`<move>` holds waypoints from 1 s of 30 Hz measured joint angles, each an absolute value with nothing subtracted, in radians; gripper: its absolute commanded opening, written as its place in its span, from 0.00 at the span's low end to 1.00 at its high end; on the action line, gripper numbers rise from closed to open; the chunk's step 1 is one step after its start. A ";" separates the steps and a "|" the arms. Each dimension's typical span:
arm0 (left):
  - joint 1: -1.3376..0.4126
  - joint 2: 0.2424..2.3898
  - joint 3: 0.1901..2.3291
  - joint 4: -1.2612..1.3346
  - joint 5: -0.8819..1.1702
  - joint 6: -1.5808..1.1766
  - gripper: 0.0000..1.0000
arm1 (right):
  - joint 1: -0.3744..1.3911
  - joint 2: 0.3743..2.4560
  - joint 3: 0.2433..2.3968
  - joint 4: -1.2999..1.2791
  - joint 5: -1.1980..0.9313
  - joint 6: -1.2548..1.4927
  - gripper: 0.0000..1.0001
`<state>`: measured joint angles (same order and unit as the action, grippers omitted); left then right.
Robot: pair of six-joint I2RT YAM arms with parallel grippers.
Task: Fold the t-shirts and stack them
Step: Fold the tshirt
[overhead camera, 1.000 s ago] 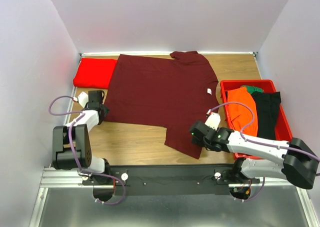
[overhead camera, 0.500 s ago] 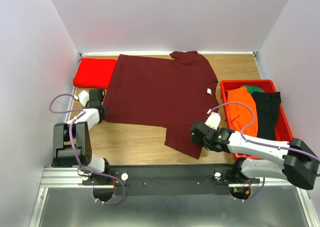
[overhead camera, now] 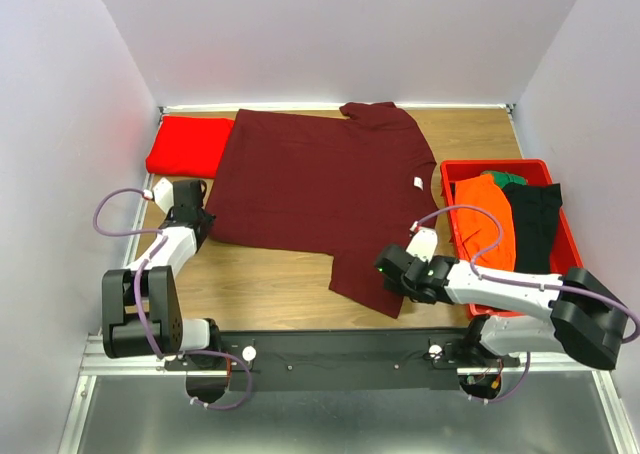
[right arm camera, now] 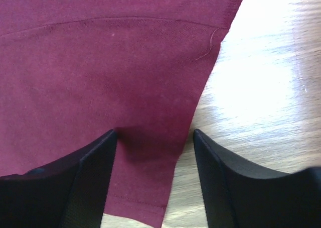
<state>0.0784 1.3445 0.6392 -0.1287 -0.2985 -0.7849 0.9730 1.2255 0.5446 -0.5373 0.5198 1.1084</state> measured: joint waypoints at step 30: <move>0.078 0.984 0.553 -0.241 -0.344 -0.810 0.00 | 1.119 0.968 0.625 -0.744 0.351 1.111 0.00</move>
